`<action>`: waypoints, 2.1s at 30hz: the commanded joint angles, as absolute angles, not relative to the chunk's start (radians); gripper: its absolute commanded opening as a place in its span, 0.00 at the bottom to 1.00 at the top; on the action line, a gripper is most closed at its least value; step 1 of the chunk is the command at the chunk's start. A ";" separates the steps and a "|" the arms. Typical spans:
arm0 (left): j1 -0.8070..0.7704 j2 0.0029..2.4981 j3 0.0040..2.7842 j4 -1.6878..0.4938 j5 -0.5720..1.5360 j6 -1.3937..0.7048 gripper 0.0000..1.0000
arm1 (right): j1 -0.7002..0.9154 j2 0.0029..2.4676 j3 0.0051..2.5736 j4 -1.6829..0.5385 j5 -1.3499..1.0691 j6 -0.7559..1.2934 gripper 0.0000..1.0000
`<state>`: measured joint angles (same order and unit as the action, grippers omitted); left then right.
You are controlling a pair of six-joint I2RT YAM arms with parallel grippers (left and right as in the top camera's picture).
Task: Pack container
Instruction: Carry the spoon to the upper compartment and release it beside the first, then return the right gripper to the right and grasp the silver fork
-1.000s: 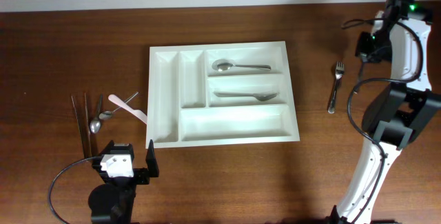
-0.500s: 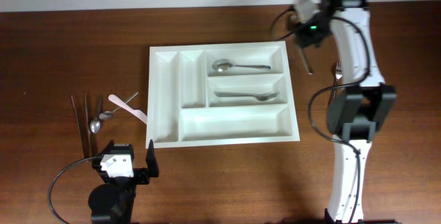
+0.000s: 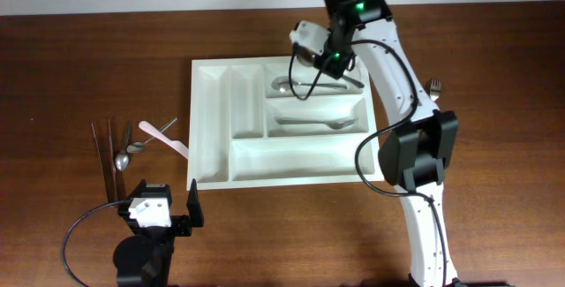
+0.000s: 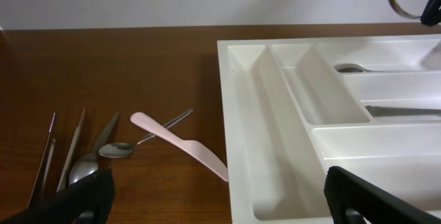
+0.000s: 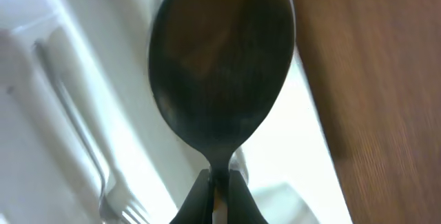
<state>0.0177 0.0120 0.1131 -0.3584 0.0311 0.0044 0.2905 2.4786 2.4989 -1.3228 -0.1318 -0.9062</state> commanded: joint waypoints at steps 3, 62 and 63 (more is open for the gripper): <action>0.023 0.005 0.109 -0.360 0.046 0.020 0.99 | 0.327 2.442 2.504 -1.361 -0.161 -1.123 0.04; 0.023 0.005 0.109 -0.360 0.046 0.020 0.99 | -0.136 2.443 2.535 -1.565 -0.011 0.086 0.60; 0.023 0.005 0.109 -0.360 0.046 0.020 0.99 | -0.136 2.443 2.500 -1.555 0.002 0.086 0.59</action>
<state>0.0177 0.0120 0.1131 -0.3584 0.0311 0.0044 -0.1425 2.4710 2.5530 -1.5661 -0.0460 0.0772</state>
